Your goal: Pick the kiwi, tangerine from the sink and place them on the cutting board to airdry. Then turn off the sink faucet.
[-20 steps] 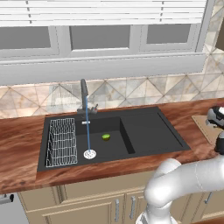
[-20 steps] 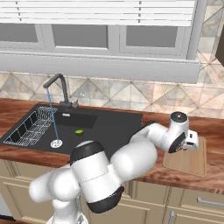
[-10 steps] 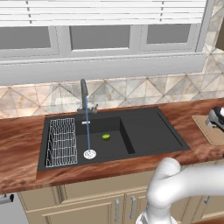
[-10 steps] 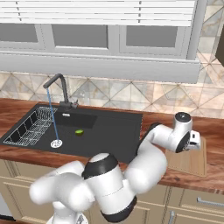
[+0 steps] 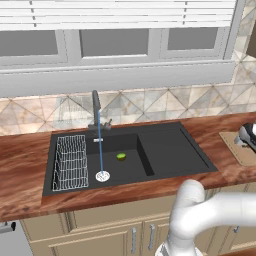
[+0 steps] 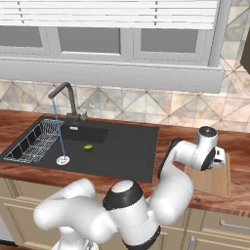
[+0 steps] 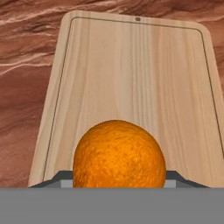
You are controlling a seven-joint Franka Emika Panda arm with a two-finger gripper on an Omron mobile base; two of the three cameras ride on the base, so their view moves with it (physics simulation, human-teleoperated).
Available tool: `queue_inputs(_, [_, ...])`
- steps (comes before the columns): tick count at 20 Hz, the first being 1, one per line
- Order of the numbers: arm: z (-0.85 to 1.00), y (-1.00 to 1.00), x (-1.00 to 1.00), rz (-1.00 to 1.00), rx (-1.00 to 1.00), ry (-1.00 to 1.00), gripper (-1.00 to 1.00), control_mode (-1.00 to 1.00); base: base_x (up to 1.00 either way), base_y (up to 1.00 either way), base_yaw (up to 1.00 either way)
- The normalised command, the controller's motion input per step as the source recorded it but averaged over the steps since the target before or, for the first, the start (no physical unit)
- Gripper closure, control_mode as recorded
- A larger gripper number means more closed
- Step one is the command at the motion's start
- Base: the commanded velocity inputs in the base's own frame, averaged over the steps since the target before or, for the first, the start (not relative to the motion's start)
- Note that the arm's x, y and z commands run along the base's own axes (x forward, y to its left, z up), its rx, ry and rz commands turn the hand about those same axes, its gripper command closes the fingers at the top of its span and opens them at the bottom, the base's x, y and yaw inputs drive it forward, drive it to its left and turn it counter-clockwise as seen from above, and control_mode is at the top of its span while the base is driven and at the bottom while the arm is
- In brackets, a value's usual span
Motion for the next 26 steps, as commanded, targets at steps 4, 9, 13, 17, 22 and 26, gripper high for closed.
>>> queue_inputs(4, [-0.22,-0.03,0.13,0.02,0.01,0.04,1.00,-1.00,0.00,0.00,0.00])
queue_inputs(9, [-0.25,-0.04,0.13,0.02,0.00,0.05,1.00,-1.00,0.00,0.00,0.00])
queue_inputs(13, [-0.23,-0.04,0.12,0.01,0.01,0.05,1.00,-1.00,0.00,0.00,0.00])
queue_inputs(17, [-0.13,-0.04,0.05,0.01,0.02,0.02,1.00,-1.00,0.00,0.00,0.00])
queue_inputs(22, [-0.16,-0.03,0.09,0.01,0.02,0.03,1.00,-1.00,0.00,0.00,0.00])
queue_inputs(26, [-0.19,-0.01,0.03,0.01,0.01,0.05,-1.00,-1.00,0.00,0.00,0.00])
